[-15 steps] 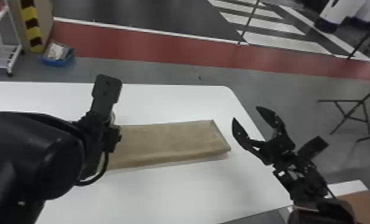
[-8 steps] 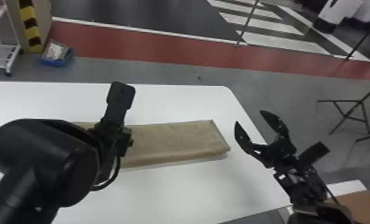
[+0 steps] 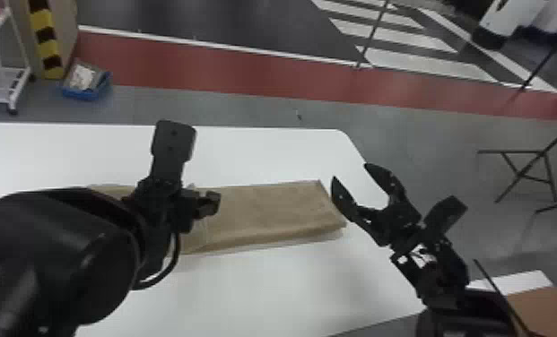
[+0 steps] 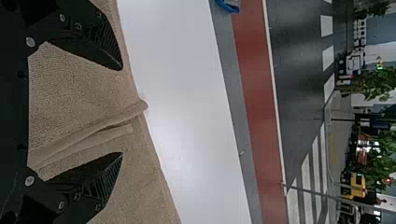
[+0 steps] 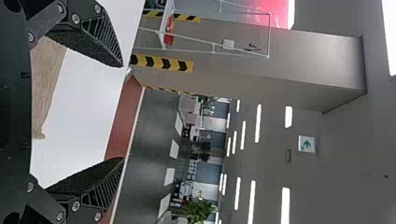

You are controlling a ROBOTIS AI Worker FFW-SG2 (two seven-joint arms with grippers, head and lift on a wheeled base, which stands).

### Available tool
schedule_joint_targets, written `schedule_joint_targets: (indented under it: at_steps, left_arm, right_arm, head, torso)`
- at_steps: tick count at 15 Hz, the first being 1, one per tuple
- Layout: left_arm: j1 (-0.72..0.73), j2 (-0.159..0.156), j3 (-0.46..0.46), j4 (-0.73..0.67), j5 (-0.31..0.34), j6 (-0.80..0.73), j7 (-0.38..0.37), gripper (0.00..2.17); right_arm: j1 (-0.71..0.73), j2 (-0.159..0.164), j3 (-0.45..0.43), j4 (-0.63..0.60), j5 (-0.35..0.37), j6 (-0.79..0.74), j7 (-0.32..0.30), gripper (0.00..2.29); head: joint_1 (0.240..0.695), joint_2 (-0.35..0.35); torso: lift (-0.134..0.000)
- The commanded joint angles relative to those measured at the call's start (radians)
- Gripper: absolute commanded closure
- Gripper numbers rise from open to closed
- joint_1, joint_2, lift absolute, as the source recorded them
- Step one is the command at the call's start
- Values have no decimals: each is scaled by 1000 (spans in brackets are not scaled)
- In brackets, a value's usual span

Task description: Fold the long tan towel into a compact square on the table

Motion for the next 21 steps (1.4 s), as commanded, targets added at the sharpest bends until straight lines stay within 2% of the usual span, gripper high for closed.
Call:
schedule_joint_targets:
  at_steps: [1, 3, 5, 7, 9, 12, 15, 17, 21]
  left_arm:
    - [68, -3, 63, -80, -32, -45, -38, 39]
    - [131, 92, 126, -136, -38, -125, -57, 39]
    - [211, 138, 227, -185, -37, -131, -118, 39]
    - [272, 204, 279, -219, -32, -162, -127, 39]
    - [309, 212, 309, -227, -30, -193, -149, 39]
    - [326, 212, 309, -228, -24, -202, -159, 39]
    - [332, 213, 307, -239, -23, -202, -170, 39]
    - [331, 212, 304, -228, -1, -202, -182, 39]
    - [335, 212, 307, -238, -1, -199, -181, 39]
  right_arm:
    - [-5, 13, 57, -72, 19, 154, -25, 228]
    - [-29, 27, 123, -117, 37, 285, -51, 346]
    - [-61, 80, 188, -123, 94, 381, -52, 390]
    - [-90, 131, 235, -124, 91, 460, -52, 471]
    - [-107, 143, 301, -124, 73, 537, -71, 475]
    - [-127, 154, 367, -123, 57, 598, -106, 475]
    - [-152, 159, 398, -109, 62, 623, -109, 478]
    - [-169, 162, 416, -92, 65, 663, -111, 532]
    - [-182, 163, 441, -83, 76, 712, -132, 539]
  head:
    - [695, -350]
    - [695, -349]
    - [695, -252]
    - [695, -168]
    - [695, -56]
    - [695, 18]
    - [695, 63]
    - [695, 71]
    - [695, 76]
  torso:
    - [-125]
    - [-125]
    - [-125]
    - [-125]
    - [-125]
    - [-125]
    - [-125]
    - [-125]
    - [-125]
